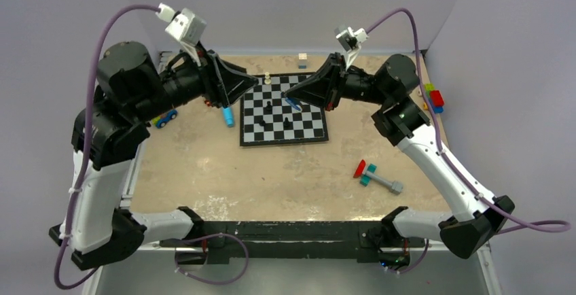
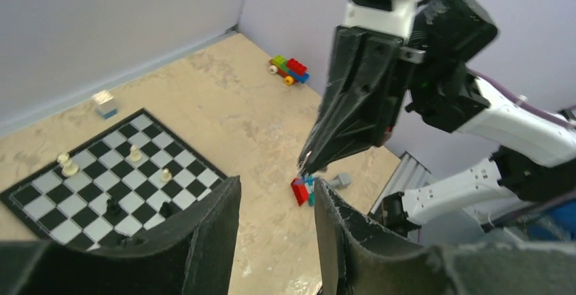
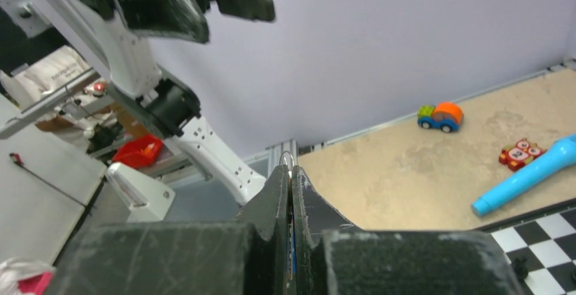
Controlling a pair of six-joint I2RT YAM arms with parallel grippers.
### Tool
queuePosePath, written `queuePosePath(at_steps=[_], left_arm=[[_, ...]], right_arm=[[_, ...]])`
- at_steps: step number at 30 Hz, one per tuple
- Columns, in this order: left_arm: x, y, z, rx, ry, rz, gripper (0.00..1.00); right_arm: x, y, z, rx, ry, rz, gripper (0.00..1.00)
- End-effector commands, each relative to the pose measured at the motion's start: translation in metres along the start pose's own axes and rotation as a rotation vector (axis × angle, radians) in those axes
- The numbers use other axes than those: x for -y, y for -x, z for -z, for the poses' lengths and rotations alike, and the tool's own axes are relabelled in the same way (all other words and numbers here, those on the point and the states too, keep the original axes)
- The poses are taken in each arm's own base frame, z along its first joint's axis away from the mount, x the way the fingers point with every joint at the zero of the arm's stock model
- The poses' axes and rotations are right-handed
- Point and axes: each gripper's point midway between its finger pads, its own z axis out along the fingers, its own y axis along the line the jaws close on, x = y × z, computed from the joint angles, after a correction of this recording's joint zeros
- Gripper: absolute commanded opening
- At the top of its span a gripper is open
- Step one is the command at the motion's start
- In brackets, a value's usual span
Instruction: Remove the keys from the keyring
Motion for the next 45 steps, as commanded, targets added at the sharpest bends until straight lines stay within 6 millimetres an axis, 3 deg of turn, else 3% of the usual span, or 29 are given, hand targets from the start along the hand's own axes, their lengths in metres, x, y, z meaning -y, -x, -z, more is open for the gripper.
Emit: queuePosePath(at_steps=[1, 6, 11, 27, 45], left_arm=[[0.032, -0.047, -0.012, -0.313, -0.277, -0.031, 0.45], [0.041, -0.048, -0.017, -0.316, -0.352, -0.027, 0.44], [0.04, -0.059, -0.027, -0.358, -0.373, 0.004, 0.4], [0.035, -0.069, -0.039, -0.387, -0.365, 0.023, 0.36], [0.032, -0.07, -0.053, -0.397, -0.368, 0.039, 0.19]], right_arm=[[-0.004, -0.018, 0.005, -0.103, 0.005, 0.066, 0.0], [-0.003, -0.02, 0.007, -0.132, -0.016, 0.082, 0.0], [-0.009, -0.02, 0.007, -0.141, 0.005, 0.084, 0.0], [-0.02, -0.013, 0.005, -0.148, 0.061, 0.095, 0.0], [-0.03, -0.009, 0.003, -0.151, 0.121, 0.091, 0.0]])
